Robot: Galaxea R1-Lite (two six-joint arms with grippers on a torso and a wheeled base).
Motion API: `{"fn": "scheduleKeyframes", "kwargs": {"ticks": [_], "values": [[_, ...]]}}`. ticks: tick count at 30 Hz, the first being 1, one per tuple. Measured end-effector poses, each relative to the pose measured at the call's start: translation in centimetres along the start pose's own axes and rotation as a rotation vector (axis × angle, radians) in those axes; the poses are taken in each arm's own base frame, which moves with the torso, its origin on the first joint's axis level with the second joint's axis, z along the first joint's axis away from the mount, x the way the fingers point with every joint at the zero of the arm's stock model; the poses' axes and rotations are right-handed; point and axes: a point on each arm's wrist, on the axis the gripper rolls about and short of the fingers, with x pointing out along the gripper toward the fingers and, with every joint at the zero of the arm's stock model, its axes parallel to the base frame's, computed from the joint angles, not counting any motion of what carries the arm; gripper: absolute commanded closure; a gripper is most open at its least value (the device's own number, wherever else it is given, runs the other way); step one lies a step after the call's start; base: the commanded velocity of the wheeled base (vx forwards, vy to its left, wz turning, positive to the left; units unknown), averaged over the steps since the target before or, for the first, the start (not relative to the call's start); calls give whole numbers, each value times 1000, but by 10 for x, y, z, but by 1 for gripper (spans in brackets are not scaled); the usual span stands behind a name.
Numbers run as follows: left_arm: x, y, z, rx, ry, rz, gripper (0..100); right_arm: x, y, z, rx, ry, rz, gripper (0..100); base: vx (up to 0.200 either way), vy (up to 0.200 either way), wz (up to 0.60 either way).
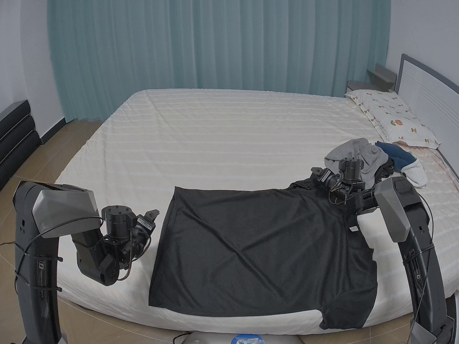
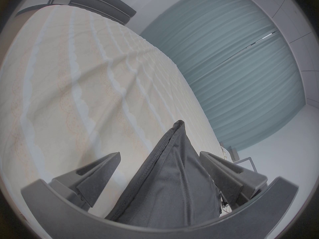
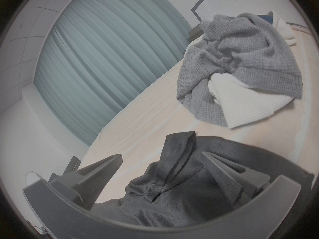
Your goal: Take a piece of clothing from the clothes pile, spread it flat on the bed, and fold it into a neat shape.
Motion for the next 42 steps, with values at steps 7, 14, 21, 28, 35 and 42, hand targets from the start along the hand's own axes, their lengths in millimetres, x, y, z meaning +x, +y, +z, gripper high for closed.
{"fn": "scheduleKeyframes", "kwargs": {"ticks": [7, 14, 21, 28, 35, 42], "values": [[0, 0, 0, 1, 1, 1, 0, -19, -4, 7, 11, 37, -34, 0, 0, 0, 0], [-6, 0, -1, 27, -9, -32, 0, -60, -6, 9, 13, 86, -23, 0, 0, 0, 0], [-17, 2, -9, 69, -2, -68, 0, -114, -9, 9, 14, 136, 3, 0, 0, 0, 0], [-25, 4, -16, 92, 17, -72, 0, -176, -14, -4, 17, 182, 13, 0, -200, 0, 0], [-32, 6, -23, 112, 40, -70, 0, -237, -23, -21, 25, 203, 26, 0, -200, 0, 0], [-40, 9, -30, 154, 77, -64, 0, -279, -32, -28, 42, 215, 70, 0, -114, 0, 0]]}}
